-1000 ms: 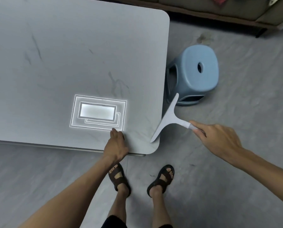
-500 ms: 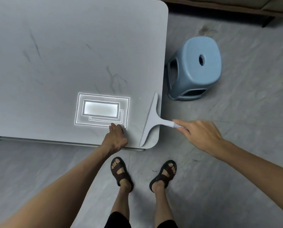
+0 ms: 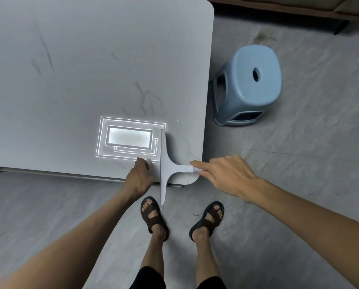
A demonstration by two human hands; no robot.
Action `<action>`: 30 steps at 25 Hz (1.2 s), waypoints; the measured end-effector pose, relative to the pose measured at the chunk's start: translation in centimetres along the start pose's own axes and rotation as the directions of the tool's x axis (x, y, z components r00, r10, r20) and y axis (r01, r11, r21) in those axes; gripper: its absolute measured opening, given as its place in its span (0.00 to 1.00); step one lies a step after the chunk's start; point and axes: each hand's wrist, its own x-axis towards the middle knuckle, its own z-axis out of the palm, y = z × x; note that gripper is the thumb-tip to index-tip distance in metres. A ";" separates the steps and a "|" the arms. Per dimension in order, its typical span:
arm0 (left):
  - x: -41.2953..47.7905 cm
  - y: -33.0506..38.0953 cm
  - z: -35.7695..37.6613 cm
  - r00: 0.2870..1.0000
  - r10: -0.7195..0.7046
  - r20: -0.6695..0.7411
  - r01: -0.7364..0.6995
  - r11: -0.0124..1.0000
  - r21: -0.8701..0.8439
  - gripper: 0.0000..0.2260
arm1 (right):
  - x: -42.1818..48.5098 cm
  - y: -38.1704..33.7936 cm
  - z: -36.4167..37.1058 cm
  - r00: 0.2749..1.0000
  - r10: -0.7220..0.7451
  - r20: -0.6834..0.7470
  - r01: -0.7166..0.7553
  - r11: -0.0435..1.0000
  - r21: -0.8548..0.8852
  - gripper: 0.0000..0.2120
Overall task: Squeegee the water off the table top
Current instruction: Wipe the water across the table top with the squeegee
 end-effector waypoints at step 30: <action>0.0 2.5 1.7 0.971 -0.129 -0.202 0.092 0.979 -0.184 0.15 | 6.7 11.5 -4.6 1.000 0.028 0.006 -0.028 0.999 -0.041 0.19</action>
